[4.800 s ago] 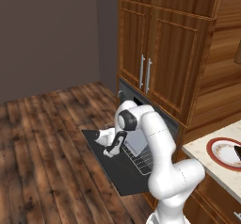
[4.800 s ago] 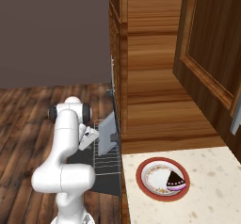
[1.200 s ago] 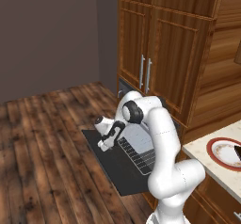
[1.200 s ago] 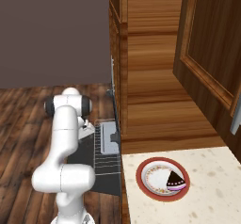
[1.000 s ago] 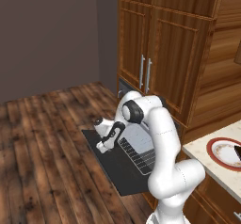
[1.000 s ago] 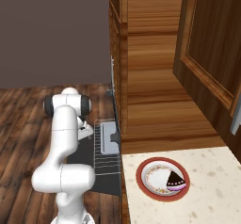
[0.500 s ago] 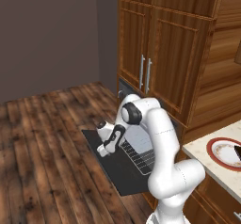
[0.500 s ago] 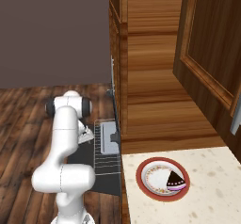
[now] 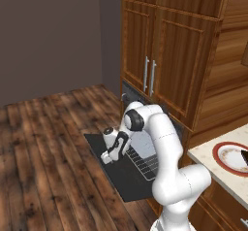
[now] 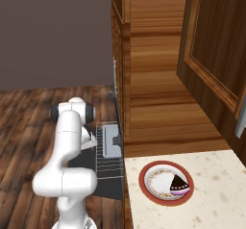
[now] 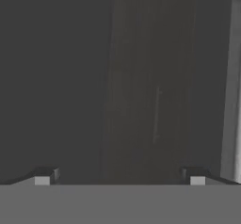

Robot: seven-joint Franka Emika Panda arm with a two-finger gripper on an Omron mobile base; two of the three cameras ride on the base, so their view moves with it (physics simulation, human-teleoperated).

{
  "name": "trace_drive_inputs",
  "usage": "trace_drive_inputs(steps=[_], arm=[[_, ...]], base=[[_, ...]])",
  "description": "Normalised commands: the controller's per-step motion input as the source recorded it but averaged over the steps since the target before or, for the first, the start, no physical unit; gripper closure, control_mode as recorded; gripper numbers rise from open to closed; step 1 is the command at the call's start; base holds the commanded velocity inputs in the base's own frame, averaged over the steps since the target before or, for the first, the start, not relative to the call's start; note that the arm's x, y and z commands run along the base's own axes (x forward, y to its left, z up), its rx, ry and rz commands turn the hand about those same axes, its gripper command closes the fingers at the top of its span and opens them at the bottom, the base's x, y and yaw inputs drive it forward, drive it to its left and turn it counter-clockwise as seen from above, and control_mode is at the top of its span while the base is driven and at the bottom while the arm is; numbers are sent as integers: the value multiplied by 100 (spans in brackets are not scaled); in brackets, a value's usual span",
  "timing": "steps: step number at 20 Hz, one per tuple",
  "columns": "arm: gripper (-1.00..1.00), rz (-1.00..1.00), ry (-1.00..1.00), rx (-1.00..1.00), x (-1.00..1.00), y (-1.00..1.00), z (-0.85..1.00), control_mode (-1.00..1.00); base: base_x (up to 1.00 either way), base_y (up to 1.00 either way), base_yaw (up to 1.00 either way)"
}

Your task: Take the baked cake out of the oven and place it on the plate for cooling. Then close the oven door.

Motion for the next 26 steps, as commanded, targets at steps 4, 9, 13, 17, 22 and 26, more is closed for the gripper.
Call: trace_drive_inputs(steps=[4, 9, 13, 17, 22, 26], arm=[[-100, 1, 0, 4, 21, 0, -24, -100], [-100, 0, 0, 4, 23, 0, -26, -100], [-100, 0, 0, 3, 21, 0, -30, -100], [-100, 0, 0, 2, 25, 0, -29, -100], [-100, 0, 0, 0, 27, -3, -29, -100], [-100, 0, 0, 0, 35, -9, -30, -100]], base=[[0, 0, 0], [0, 0, 0], [0, 0, 0], [0, 0, 0], [0, 0, 0], [0, 0, 0]])
